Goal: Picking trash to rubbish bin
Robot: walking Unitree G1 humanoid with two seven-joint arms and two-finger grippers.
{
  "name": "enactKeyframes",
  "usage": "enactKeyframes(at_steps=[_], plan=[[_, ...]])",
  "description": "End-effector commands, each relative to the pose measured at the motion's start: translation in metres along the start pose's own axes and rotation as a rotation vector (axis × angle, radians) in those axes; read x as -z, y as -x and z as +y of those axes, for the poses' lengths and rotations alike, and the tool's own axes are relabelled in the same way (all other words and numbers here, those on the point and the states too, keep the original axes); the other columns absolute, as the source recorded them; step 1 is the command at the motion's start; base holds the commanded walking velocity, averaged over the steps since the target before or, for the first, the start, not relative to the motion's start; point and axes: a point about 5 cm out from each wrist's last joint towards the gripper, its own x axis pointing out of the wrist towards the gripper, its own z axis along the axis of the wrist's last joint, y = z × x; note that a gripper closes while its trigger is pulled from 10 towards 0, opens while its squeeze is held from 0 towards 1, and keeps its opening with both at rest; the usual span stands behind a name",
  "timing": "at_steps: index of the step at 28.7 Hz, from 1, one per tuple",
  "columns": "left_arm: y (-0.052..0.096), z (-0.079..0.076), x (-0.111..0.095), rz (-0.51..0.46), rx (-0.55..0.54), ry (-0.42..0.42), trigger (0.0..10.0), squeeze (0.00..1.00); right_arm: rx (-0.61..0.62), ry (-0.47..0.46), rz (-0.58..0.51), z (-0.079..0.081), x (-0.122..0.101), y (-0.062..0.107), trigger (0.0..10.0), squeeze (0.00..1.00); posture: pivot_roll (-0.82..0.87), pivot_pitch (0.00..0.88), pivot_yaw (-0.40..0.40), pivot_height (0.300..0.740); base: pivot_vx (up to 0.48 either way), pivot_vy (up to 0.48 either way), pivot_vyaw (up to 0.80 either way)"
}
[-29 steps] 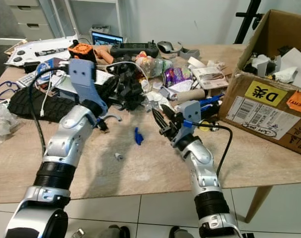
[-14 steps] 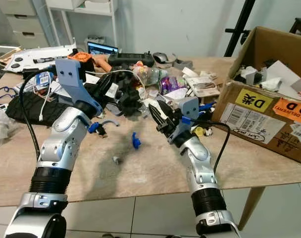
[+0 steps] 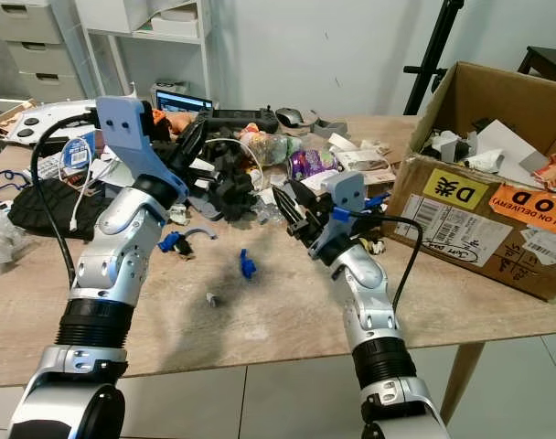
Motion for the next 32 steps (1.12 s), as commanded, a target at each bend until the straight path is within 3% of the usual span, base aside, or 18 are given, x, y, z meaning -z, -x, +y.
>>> enactKeyframes(at_steps=[1, 2, 3, 4, 5, 12, 20, 24, 28, 32], plan=[[-0.001, -0.002, 0.001, -0.001, -0.004, -0.005, 0.0, 0.0, -0.006, 0.005, 0.002, 0.0, 0.001, 0.001, 10.0, 0.0, 0.05, 0.029, -0.041, 0.74, 0.0, 0.0, 0.0], [-0.001, -0.001, 0.001, -0.005, -0.018, -0.014, 0.0, 0.0, -0.007, 0.005, 0.002, 0.001, 0.002, 0.002, 10.0, 0.0, 0.05, 0.032, -0.041, 0.74, 0.0, 0.0, 0.0], [-0.001, 0.0, 0.002, 0.006, -0.038, 0.0, 5.0, 0.0, -0.007, 0.006, 0.004, 0.001, 0.002, 0.003, 10.0, 0.0, 0.05, 0.034, -0.041, 0.74, 0.0, 0.0, 0.0], [-0.002, 0.0, 0.003, 0.015, -0.051, 0.01, 5.0, 0.0, -0.007, 0.006, 0.004, 0.001, 0.002, 0.003, 10.0, 0.0, 0.05, 0.034, -0.041, 0.74, 0.0, 0.0, 0.0], [-0.002, 0.0, 0.003, 0.021, -0.057, -0.006, 10.0, 0.0, -0.005, 0.005, 0.006, 0.001, 0.002, 0.004, 10.0, 0.0, 0.05, 0.039, -0.04, 0.74, 0.0, 0.0, 0.0], [-0.003, -0.004, 0.001, 0.003, -0.029, -0.107, 10.0, 0.0, 0.004, 0.002, 0.011, 0.0, 0.003, 0.006, 10.0, 0.0, 0.05, 0.06, -0.04, 0.74, 0.0, 0.0, 0.0], [-0.002, -0.008, 0.001, 0.007, -0.007, -0.125, 10.0, 0.0, 0.004, -0.004, 0.018, 0.002, 0.005, 0.008, 10.0, 0.0, 0.06, 0.085, -0.039, 0.74, 0.0, 0.0, 0.0], [0.0, -0.008, 0.018, 0.111, -0.007, -0.232, 10.0, 0.0, 0.01, -0.015, 0.042, 0.004, 0.011, 0.012, 10.0, 0.0, 0.05, 0.111, -0.045, 0.74, 0.0, 0.0, 0.0], [-0.001, -0.008, 0.024, 0.159, -0.034, -0.184, 10.0, 0.0, 0.008, -0.021, 0.073, 0.006, 0.016, 0.018, 10.0, 0.0, 0.05, 0.116, -0.049, 0.74, 0.0, 0.0, 0.0], [-0.004, -0.008, 0.042, 0.289, -0.017, -0.234, 10.0, 0.0, 0.042, -0.002, 0.129, 0.001, 0.023, 0.024, 10.0, 0.0, 0.05, 0.149, -0.043, 0.74, 0.0, 0.0, 0.0]])
